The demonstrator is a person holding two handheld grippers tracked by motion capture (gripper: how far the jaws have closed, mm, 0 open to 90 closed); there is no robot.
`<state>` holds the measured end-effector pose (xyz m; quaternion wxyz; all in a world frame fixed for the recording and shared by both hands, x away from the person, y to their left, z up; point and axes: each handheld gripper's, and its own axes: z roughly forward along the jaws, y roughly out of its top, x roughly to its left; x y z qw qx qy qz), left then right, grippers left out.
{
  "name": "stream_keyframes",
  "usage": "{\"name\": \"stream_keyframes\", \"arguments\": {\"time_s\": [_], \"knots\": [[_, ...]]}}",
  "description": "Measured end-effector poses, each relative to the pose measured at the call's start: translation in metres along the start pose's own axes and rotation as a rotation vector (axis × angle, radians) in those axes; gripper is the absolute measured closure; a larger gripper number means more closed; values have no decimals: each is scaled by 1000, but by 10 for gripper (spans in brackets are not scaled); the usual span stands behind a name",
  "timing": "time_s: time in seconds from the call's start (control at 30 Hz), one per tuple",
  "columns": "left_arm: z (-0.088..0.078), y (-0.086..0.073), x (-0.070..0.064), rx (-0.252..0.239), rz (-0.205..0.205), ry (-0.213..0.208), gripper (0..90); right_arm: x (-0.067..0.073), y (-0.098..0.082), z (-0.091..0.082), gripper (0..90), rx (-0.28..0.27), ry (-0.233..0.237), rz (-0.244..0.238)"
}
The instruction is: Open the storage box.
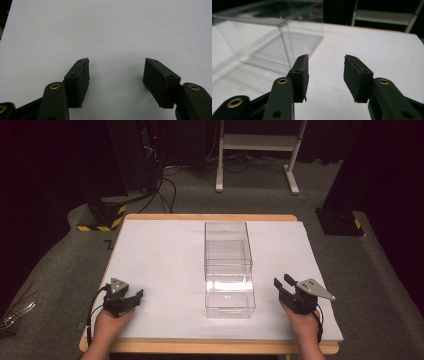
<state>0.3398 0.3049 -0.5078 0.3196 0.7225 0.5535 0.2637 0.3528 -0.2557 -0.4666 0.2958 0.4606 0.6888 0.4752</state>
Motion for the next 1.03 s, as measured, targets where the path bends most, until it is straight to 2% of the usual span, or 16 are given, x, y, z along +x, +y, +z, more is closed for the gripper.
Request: {"name": "stream_keyframes", "arguments": {"time_s": [0.03, 0.07, 0.1, 0.13, 0.17, 0.23, 0.27, 0.3, 0.4, 0.43, 0.47, 0.5, 0.63, 1.03], "knots": [[0, 0, 0, 0, 0, 0, 381, -5, -5, 3, 492, 39, -30, 10], [0, 0, 0, 0, 0, -1, 381, -7, -7, 4, 479, 58, -39, 18], [0, 0, 0, 0, 0, -1, 381, -9, -9, 6, 470, 82, -48, 13], [0, 0, 0, 1, 0, -1, 381, -9, -9, 6, 470, 82, -48, 13], [0, 0, 0, -1, 2, 0, 381, -10, -15, 11, 436, 132, -78, -3], [0, 0, 1, 0, 2, 0, 381, -10, -19, 15, 392, 183, -108, -18], [0, 0, 1, 0, 2, 0, 381, -10, -19, 15, 392, 183, -108, -18], [0, 0, 1, 0, 2, -1, 381, -11, -22, 18, 385, 220, -125, -18], [0, 0, 0, -1, 2, 0, 381, -14, -25, 23, 351, 279, -132, -2], [0, 0, 0, 1, 0, -2, 381, -15, -25, 27, 348, 316, -116, 6], [0, 0, 0, 1, 0, -2, 381, -15, -25, 27, 348, 316, -116, 6], [0, 0, 0, 1, 4, 0, 382, -17, -25, 32, 336, 364, -94, 16], [0, 0, 0, -3, 8, 5, 383, -16, -25, 32, 340, 364, -101, 1], [0, 0, 0, -2, 7, 3, 384, -15, -25, 32, 339, 365, -106, 0]]}}
